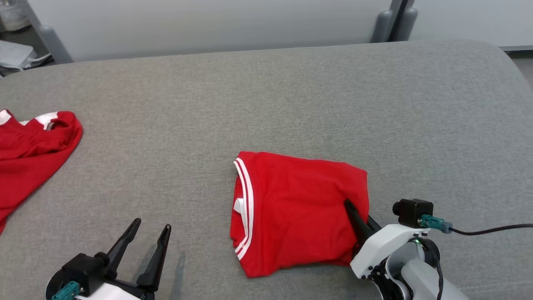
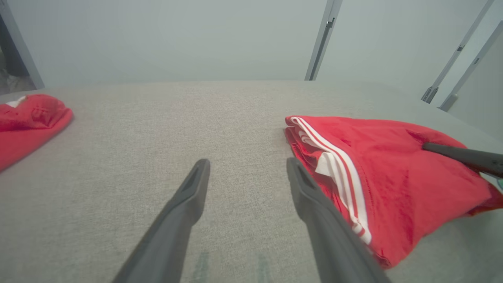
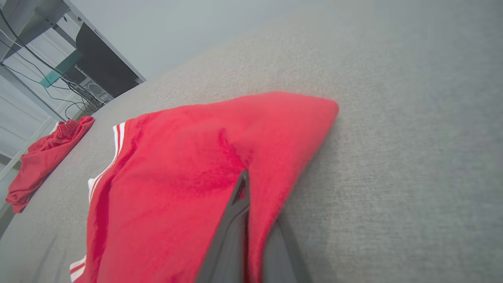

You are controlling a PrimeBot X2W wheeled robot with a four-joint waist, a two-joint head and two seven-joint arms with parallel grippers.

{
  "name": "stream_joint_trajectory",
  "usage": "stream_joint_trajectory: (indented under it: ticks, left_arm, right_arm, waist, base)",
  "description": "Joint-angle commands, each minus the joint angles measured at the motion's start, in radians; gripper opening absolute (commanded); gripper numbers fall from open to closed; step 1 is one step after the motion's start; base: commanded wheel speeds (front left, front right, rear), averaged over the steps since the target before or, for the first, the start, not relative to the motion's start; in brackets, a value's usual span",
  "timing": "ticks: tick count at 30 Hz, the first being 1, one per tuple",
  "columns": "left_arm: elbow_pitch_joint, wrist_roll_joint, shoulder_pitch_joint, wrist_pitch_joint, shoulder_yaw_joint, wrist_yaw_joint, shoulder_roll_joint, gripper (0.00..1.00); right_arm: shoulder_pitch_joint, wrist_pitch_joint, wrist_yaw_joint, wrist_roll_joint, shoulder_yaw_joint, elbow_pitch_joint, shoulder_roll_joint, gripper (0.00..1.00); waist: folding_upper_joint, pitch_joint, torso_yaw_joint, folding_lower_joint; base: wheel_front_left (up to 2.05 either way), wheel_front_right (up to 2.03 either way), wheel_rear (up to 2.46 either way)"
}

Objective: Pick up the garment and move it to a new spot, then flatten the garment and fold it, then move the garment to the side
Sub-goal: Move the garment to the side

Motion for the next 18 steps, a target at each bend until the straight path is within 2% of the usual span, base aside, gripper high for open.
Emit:
stream_joint_trajectory:
  ticks: [1,18]
  left_arm:
    - [-0.026,0.014,-0.016,-0.006,0.042,-0.004,0.016,1.0]
    - [-0.065,0.036,0.02,-0.006,0.062,-0.004,0.017,1.0]
  right_arm:
    - [0.014,-0.017,0.0,-0.012,0.006,-0.016,0.009,0.0]
    - [0.053,0.002,0.0,-0.057,-0.026,-0.074,0.009,0.0]
  waist:
    - [-0.0001,-0.013,-0.042,0.0]
    - [-0.0001,0.008,-0.229,0.0]
  base:
    - [0.0,0.0,0.0]
    - [0.0,0.0,0.0]
